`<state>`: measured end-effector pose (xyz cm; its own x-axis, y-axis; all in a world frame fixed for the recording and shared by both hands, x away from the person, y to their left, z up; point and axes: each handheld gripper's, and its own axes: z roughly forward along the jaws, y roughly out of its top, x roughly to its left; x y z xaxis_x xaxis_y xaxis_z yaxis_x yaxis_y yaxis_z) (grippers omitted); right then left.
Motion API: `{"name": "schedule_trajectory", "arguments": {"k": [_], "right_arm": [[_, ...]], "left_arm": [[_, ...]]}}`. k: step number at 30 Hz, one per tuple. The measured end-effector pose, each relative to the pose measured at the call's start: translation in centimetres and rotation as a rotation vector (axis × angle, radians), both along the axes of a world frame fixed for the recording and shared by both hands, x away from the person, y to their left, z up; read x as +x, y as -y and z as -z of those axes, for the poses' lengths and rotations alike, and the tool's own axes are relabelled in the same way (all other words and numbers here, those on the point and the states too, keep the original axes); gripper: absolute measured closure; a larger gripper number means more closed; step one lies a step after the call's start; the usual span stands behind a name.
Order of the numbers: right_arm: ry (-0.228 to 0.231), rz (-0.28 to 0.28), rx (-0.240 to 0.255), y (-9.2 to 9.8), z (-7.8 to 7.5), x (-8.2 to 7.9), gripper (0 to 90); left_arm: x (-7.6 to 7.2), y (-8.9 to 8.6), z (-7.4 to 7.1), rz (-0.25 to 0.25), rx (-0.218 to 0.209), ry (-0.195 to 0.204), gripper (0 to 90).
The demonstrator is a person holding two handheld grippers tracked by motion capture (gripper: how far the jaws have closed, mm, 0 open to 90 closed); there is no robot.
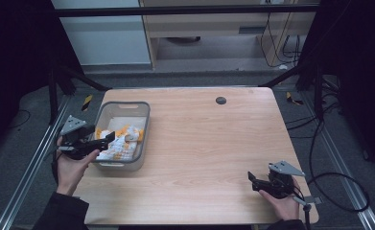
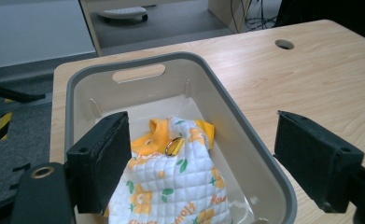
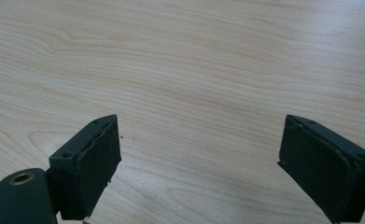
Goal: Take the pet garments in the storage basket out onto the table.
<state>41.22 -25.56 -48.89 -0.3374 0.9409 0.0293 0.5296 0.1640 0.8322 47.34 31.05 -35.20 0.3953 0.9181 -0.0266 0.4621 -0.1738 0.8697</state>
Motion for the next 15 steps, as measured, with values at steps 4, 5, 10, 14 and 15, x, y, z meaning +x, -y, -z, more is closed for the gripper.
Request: {"name": "schedule_trajectory", "arguments": {"k": [4,5,10,14,15], "right_arm": [[-0.005,0.0,0.001,0.0,0.0,0.0,12.7],[-0.004,-0.001,-0.001,0.0,0.0,0.0,12.8],[-0.004,-0.001,0.0,0.0,0.0,0.1,12.9],[-0.01,-0.004,0.002,0.0,0.0,0.1,13.0],[-0.016,-0.003,0.007,0.0,0.0,0.1,13.0]], "left_arm": [[0.6,0.0,-0.1,0.003,0.013,-0.017,18.3],[0.9,0.0,0.0,0.004,0.015,-0.029,18.3],[1.6,-0.1,0.1,0.002,0.028,-0.054,18.3],[2.4,-0.1,0.1,0.001,0.041,-0.075,18.3],[2.7,0.0,0.1,0.006,0.045,-0.085,18.2]]}}
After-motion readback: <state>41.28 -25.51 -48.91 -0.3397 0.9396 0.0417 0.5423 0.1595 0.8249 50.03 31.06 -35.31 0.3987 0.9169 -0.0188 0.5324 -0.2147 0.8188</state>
